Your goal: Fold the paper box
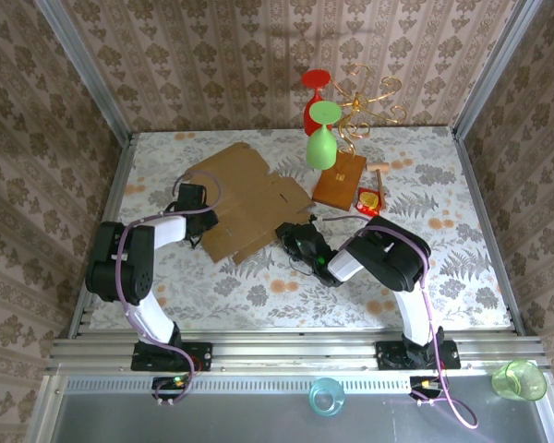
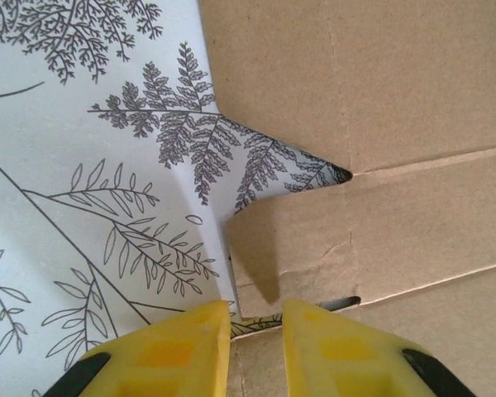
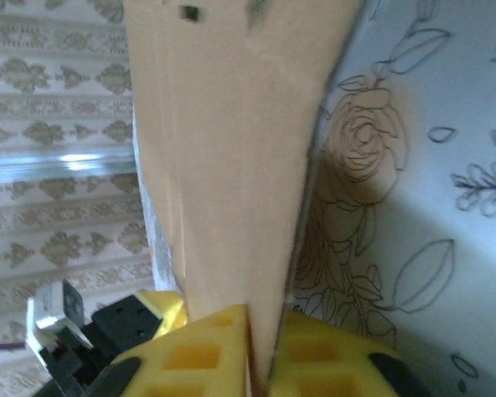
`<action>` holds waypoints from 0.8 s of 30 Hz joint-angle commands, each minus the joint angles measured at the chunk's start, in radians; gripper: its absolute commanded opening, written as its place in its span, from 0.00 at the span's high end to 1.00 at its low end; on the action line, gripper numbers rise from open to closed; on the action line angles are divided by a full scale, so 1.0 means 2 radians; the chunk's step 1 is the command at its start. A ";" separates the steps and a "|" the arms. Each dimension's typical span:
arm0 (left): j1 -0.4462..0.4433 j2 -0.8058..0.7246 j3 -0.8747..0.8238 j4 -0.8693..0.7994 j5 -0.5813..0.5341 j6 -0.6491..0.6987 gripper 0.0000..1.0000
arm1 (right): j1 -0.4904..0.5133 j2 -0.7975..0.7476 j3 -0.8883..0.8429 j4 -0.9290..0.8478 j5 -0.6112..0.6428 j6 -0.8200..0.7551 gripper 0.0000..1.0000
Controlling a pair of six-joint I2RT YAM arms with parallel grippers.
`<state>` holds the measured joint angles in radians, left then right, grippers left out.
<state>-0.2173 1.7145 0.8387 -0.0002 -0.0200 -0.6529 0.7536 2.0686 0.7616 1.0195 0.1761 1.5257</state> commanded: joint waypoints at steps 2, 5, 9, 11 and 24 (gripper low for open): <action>-0.009 -0.034 -0.015 -0.070 0.003 0.009 0.66 | 0.005 -0.006 -0.005 0.031 0.045 -0.007 1.00; -0.021 -0.114 -0.027 -0.096 -0.041 0.010 0.54 | 0.012 -0.042 -0.008 0.003 0.054 0.005 1.00; -0.041 -0.254 -0.036 -0.141 -0.097 0.021 0.46 | 0.030 -0.118 -0.001 -0.073 0.069 -0.002 1.00; -0.044 -0.299 -0.036 -0.151 -0.105 0.033 0.43 | 0.039 -0.153 0.005 -0.108 0.077 -0.012 1.00; 0.097 -0.218 0.044 -0.123 0.052 0.067 0.41 | 0.087 -0.361 0.044 -0.301 0.104 -0.051 1.00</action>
<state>-0.0513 1.2049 0.8516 -0.2844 -0.0422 -0.5552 0.9134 1.4338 0.8013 0.5442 0.3141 1.4731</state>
